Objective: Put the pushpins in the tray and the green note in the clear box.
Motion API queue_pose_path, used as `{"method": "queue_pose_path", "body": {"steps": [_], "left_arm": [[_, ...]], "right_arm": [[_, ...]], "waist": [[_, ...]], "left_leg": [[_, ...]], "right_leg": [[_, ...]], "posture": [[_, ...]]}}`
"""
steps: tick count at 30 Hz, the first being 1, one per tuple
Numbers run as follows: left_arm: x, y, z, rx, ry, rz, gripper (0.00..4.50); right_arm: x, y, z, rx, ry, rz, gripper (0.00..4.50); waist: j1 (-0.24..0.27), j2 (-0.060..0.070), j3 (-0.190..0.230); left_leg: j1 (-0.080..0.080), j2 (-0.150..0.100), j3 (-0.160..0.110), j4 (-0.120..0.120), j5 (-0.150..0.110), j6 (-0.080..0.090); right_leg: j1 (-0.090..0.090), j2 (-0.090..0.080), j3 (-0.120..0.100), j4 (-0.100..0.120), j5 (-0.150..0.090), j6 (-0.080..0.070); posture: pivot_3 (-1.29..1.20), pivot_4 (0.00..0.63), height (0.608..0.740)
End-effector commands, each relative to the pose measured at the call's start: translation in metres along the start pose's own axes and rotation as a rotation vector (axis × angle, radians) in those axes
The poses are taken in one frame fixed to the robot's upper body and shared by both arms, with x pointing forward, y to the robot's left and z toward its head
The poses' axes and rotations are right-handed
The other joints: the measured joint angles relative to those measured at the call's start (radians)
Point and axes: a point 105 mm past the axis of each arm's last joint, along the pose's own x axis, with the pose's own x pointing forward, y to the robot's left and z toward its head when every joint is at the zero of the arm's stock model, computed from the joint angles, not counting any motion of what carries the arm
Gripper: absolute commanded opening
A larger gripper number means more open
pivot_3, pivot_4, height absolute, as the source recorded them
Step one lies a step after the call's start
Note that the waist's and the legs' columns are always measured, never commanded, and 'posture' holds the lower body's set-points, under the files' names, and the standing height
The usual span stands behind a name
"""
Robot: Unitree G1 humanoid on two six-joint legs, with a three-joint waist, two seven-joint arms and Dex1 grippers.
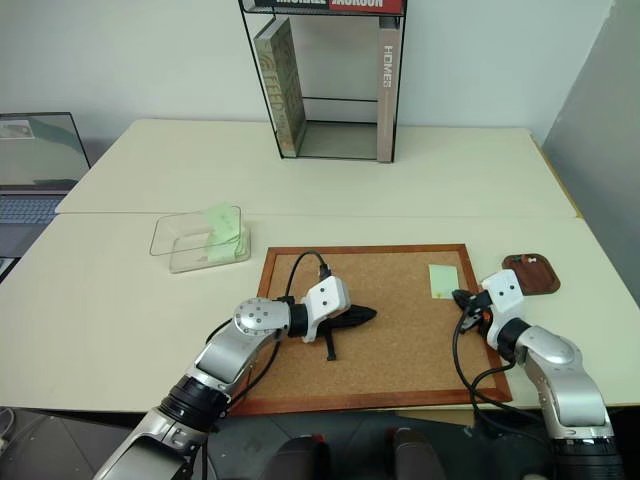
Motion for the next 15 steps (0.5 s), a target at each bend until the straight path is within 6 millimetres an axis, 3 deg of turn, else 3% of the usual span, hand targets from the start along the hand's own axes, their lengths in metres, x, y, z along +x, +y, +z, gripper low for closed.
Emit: {"method": "queue_pose_path", "body": {"steps": [1,15], "left_arm": [[0.001,-0.009,-0.020,-0.024,0.082,-0.037,0.00],[-0.001,-0.010,-0.024,-0.023,0.103,-0.042,0.00]], "right_arm": [[0.000,0.012,0.034,-0.086,-0.125,0.046,0.04],[-0.005,0.002,0.057,-0.078,-0.216,0.000,0.04]], "waist": [[0.000,0.000,0.000],[-0.002,0.000,0.000]], "left_leg": [[0.000,0.000,0.000,0.000,0.000,0.000],[0.000,0.001,0.000,0.000,0.000,0.000]], "right_leg": [[0.000,0.000,0.000,0.000,0.000,0.000],[0.000,0.001,0.000,0.000,0.000,0.000]], "posture": [[0.00,0.150,0.740],[0.00,0.150,0.740]]}}
